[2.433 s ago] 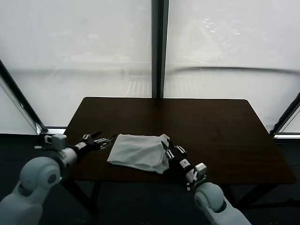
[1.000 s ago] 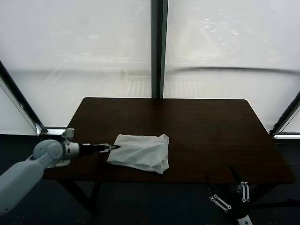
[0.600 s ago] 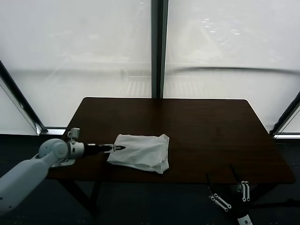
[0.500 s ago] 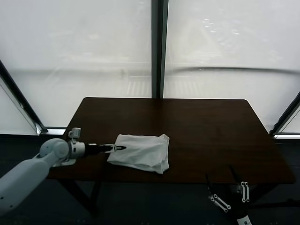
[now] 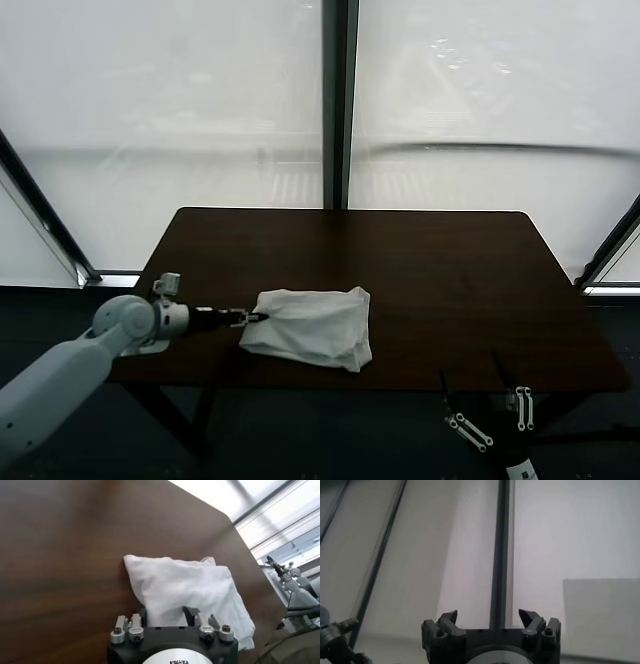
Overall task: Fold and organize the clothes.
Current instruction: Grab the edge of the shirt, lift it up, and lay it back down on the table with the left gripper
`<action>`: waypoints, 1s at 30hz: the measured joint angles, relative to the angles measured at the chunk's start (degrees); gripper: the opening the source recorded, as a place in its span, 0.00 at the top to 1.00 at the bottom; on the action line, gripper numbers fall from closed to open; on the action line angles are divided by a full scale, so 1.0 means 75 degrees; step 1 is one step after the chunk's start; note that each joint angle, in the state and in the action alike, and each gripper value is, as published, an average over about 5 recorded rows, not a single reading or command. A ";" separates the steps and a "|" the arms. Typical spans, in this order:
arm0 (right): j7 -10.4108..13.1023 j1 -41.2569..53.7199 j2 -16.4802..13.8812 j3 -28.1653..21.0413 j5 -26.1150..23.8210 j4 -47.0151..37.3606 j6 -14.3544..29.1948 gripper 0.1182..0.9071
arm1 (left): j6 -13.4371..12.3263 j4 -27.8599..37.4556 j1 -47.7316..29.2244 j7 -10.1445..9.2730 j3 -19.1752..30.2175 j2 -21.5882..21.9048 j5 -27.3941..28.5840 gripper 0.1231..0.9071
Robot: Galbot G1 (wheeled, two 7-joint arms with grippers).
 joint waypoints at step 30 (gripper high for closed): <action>0.0642 0.1797 -0.0596 -0.0974 -0.0151 -0.0546 -0.0028 0.00 | -0.0016 -0.2823 0.1128 -0.3017 -0.2716 0.4014 -0.2428 0.95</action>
